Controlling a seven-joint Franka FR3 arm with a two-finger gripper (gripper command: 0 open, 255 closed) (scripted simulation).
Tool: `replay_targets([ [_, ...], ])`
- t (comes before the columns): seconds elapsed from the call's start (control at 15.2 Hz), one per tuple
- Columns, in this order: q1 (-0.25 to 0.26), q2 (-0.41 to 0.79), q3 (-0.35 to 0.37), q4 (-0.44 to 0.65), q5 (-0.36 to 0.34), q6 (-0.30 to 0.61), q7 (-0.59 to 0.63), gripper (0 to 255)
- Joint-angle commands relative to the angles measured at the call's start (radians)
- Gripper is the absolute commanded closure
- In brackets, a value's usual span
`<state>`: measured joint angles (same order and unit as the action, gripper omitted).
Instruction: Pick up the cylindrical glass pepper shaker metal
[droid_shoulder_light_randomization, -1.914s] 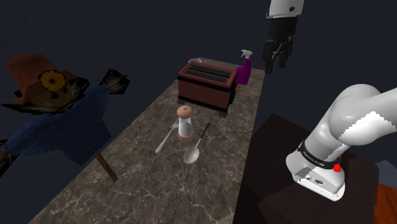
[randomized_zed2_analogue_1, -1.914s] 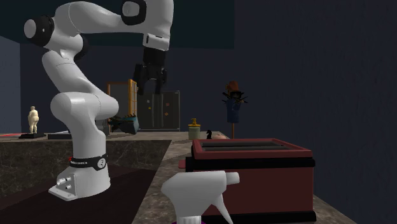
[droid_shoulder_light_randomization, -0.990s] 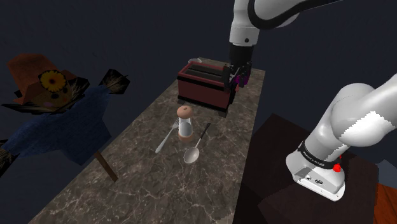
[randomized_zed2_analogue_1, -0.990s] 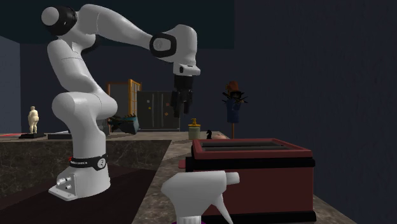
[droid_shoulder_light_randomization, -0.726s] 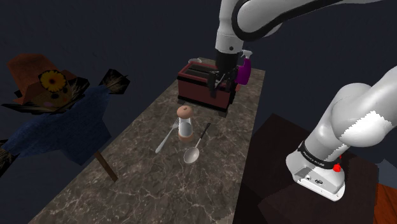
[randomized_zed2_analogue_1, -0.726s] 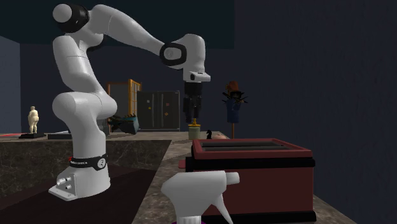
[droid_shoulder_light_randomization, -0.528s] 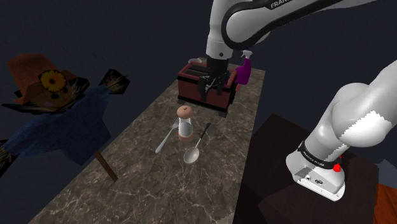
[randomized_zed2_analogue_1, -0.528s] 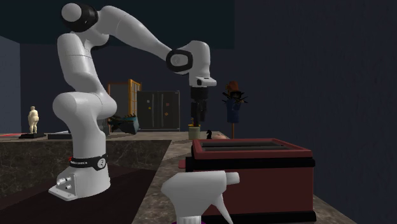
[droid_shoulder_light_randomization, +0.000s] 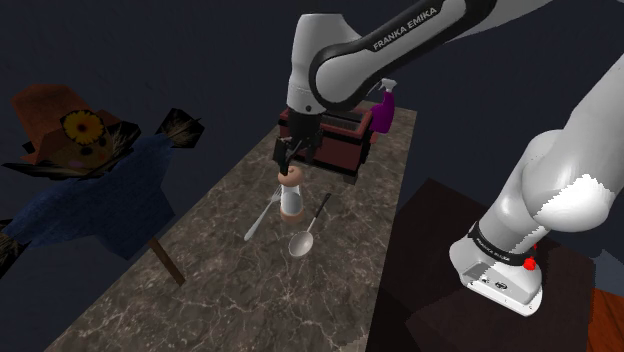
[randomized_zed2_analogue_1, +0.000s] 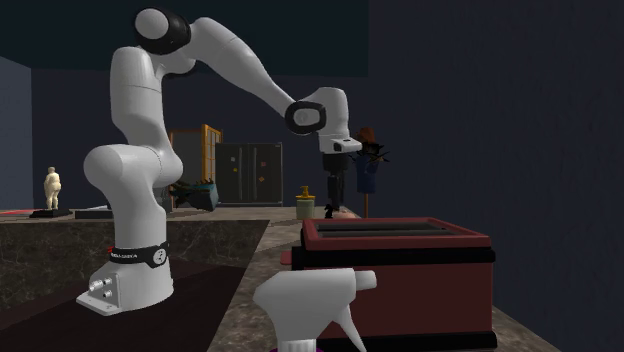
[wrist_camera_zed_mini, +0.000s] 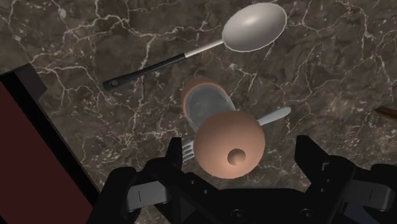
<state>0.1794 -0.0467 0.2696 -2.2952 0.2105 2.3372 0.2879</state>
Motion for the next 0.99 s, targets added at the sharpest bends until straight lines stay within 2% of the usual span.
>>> replay_targets([
  [0.0, 0.003, 0.024, 0.004, -0.002, -0.004, 0.032, 0.004, 0],
  [0.46, 0.005, 0.073, 0.006, -0.030, -0.008, 0.108, -0.001, 0],
  [0.53, 0.006, 0.075, 0.007, -0.029, -0.009, 0.109, 0.001, 255],
  [0.92, 0.005, 0.075, 0.006, -0.029, -0.009, 0.109, -0.001, 255],
])
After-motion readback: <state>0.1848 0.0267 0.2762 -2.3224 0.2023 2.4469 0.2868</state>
